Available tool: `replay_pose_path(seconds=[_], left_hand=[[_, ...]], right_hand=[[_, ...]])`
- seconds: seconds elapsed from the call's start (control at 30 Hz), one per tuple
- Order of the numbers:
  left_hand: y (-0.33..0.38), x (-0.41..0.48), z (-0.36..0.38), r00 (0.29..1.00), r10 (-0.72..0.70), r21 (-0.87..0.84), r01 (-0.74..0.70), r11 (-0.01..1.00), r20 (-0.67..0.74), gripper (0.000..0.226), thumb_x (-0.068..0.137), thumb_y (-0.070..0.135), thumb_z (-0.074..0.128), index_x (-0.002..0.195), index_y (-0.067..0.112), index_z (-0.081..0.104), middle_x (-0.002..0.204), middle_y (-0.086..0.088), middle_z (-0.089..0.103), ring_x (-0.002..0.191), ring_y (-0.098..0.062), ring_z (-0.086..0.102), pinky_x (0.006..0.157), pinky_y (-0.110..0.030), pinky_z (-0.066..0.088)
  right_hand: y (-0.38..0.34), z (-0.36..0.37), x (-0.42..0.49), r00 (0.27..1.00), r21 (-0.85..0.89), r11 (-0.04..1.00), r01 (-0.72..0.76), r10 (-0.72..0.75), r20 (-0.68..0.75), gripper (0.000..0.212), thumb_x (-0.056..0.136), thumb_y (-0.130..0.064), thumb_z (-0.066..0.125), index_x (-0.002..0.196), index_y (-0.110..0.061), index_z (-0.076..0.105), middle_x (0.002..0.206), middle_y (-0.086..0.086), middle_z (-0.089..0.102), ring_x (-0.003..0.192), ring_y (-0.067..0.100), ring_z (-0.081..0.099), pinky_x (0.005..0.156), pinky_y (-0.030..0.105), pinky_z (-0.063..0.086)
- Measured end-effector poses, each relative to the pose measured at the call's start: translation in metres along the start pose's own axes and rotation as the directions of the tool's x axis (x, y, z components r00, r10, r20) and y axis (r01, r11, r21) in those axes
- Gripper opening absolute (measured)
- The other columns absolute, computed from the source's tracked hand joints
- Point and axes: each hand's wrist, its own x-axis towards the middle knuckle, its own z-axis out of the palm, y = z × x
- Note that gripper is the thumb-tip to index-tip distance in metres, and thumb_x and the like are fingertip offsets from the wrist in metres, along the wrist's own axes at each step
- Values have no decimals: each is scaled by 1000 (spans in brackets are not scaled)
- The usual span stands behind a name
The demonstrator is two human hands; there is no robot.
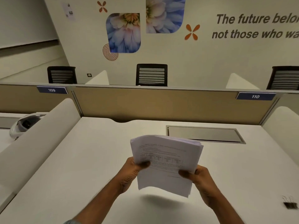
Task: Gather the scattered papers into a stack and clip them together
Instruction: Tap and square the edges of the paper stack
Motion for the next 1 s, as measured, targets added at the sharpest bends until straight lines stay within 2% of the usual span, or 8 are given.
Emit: replay_pose_path(seconds=[0.07,0.17,0.23,0.33,0.47,0.6,0.77,1.0], left_hand=[[-14,5,0,999,-33,20,34,999,-41,24,88,9,75,109,20,76,106,-3,81,99,-19,74,79,-25,58],[-37,9,2,994,-78,39,81,996,-75,30,85,6,78,112,19,76,107,-3,81,109,-27,71,84,-30,60],[-43,11,3,993,-79,34,82,996,-92,34,82,4,80,111,21,76,105,-1,81,109,-27,70,84,-30,59],[-41,12,3,994,-64,26,67,997,-93,35,81,0,79,108,21,76,102,0,81,101,-21,73,78,-25,58],[-37,9,3,996,-38,-4,38,999,-84,39,79,-4,78,110,20,76,102,-2,81,96,-17,74,74,-21,58],[-40,10,1,995,-47,0,47,999,-92,38,80,-6,76,110,18,76,102,-3,82,102,-24,71,70,-16,57],[-41,15,10,995,-58,-8,57,998,-81,45,80,-4,77,118,20,72,109,-9,78,108,-28,68,77,-25,57],[-41,17,9,992,-103,-11,102,995,-68,42,81,-6,75,117,17,72,111,-7,78,110,-29,66,77,-24,53]], right_hand=[[14,4,3,999,-5,1000,-23,23,-36,31,79,-7,83,110,-11,79,104,6,81,101,34,73,77,31,60],[31,9,2,996,-10,998,-66,65,-63,28,80,-1,81,106,-9,79,101,3,82,102,29,74,75,24,59],[34,8,-1,995,-8,997,-82,81,-63,28,80,-1,80,106,-11,79,101,2,82,101,27,74,71,21,59],[35,1,-2,997,17,999,-49,50,-58,27,80,-5,82,106,-11,80,103,3,82,102,29,74,77,25,59],[34,0,-7,999,41,999,4,-3,-43,56,62,-33,87,115,-15,77,107,3,80,103,27,73,77,28,61],[29,-2,-9,997,37,999,-21,18,69,65,70,-12,89,129,-27,67,117,2,77,112,23,69,85,31,61],[25,4,-5,998,30,999,-11,9,54,45,85,-13,81,126,-26,69,116,2,77,114,25,69,97,42,58],[25,-5,-7,1000,38,999,-16,16,8,44,78,-28,81,121,-20,74,112,1,79,110,26,70,80,27,60]])
